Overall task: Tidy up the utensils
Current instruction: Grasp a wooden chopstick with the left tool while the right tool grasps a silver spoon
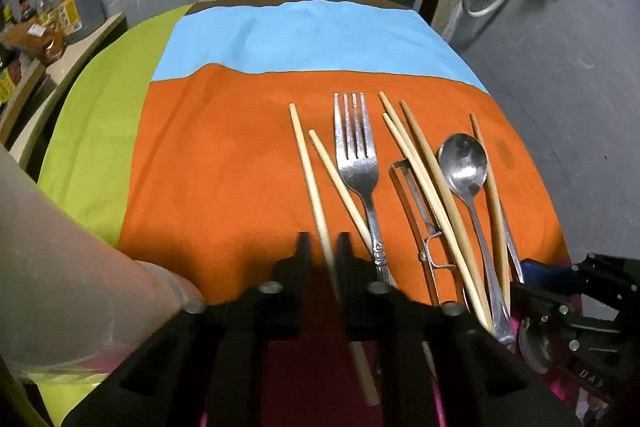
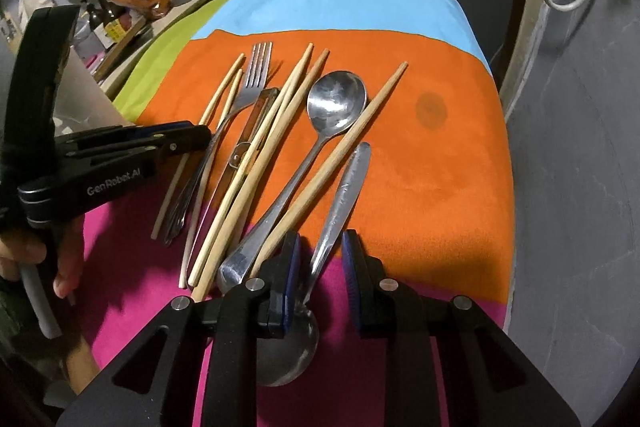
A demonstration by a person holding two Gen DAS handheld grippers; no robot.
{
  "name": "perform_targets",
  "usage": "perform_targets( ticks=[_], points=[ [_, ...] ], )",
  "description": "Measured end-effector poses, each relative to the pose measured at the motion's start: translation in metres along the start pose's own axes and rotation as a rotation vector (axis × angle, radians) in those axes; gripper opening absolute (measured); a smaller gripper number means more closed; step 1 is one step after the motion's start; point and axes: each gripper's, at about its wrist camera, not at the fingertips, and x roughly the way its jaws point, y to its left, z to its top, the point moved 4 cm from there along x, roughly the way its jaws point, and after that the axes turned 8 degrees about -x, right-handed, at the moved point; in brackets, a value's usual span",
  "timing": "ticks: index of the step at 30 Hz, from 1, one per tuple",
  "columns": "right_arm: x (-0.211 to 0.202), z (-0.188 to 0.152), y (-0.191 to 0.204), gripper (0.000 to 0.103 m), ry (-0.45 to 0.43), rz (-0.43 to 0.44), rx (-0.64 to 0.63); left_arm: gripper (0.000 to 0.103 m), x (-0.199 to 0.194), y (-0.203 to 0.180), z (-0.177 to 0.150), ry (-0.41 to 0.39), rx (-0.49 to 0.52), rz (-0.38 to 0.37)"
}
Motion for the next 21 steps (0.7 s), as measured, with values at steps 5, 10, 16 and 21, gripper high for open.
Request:
perform_targets(
  ticks=[5,10,16,21],
  points=[
    [0.003,0.004,-0.004,0.008,0.028,-0.015,0.012,0.002,-0.005,0.000,-0.006,0.017,-0.035,-0.020],
    [0.001,0.001,-0.005,0.006,0.022,-0.017,0.013,0.002,-0.017,-0.003,-0.021,0.015,-0.040,-0.043],
    [-0.010,-0.015,-0.011,0.005,-0.069,0.023,0.049,0.002,-0.045,-0.004,-0.046,-0.065,-0.054,-0.077],
    [-0.024,-0.038,-0.010,0.005,-0.172,0.079,0.092,0.002,-0.079,-0.001,-0.070,-0.208,-0.060,-0.143]
  ],
)
